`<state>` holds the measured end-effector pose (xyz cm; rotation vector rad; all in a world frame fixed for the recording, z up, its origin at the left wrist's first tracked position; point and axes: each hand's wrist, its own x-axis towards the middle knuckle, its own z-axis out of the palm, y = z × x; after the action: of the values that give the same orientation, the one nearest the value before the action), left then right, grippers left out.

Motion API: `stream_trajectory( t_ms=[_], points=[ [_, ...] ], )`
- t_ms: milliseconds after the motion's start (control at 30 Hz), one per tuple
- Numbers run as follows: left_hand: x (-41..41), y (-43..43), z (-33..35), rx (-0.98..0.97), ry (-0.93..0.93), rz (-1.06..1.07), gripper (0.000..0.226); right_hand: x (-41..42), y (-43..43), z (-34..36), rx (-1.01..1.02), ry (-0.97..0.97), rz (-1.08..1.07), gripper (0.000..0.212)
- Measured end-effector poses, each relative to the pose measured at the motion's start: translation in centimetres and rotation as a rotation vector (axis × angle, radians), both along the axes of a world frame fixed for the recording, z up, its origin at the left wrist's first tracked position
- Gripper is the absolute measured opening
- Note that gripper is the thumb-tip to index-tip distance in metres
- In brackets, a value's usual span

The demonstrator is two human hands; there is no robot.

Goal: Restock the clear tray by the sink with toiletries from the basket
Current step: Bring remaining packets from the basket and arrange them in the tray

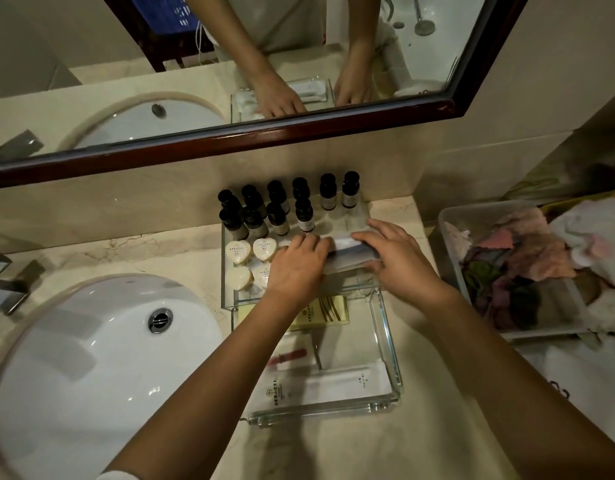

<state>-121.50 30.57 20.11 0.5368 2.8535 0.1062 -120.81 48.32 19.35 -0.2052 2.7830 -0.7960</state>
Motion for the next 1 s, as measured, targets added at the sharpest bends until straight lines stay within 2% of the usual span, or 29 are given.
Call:
stream_trajectory(
  t_ms=[133, 300, 400, 500, 767, 867, 1000],
  points=[
    [0.8, 0.1, 0.1, -0.025, 0.035, 0.016, 0.053, 0.3, 0.2, 0.3, 0.013, -0.008, 0.007, 0.053],
    [2.0, 0.1, 0.5, -0.047, 0.042, 0.067, 0.068, 1.6, 0.4, 0.5, -0.044, -0.049, -0.039, 0.07],
    [3.3, -0.7, 1.5, -0.035, 0.078, 0.132, 0.072, 2.9, 1.0, 1.0, -0.093, -0.044, -0.082, 0.071],
    [5.3, -2.6, 2.7, -0.036, 0.121, 0.196, 0.066, 4.4, 1.9, 1.3, -0.086, -0.036, -0.109, 0.066],
    [13.4, -9.5, 4.9, -0.078, 0.048, 0.464, 0.05, 7.7, 2.0, 2.6, -0.079, -0.079, -0.075, 0.063],
    [15.5, -11.2, 5.2, -0.058, 0.051, 0.516, 0.046, 7.3, 0.7, 3.8, -0.076, -0.127, -0.074, 0.075],
    [13.1, -9.8, 4.7, 0.055, 0.017, 0.433, 0.044, 4.5, -1.2, 5.6, -0.171, -0.243, -0.173, 0.095]
  ],
)
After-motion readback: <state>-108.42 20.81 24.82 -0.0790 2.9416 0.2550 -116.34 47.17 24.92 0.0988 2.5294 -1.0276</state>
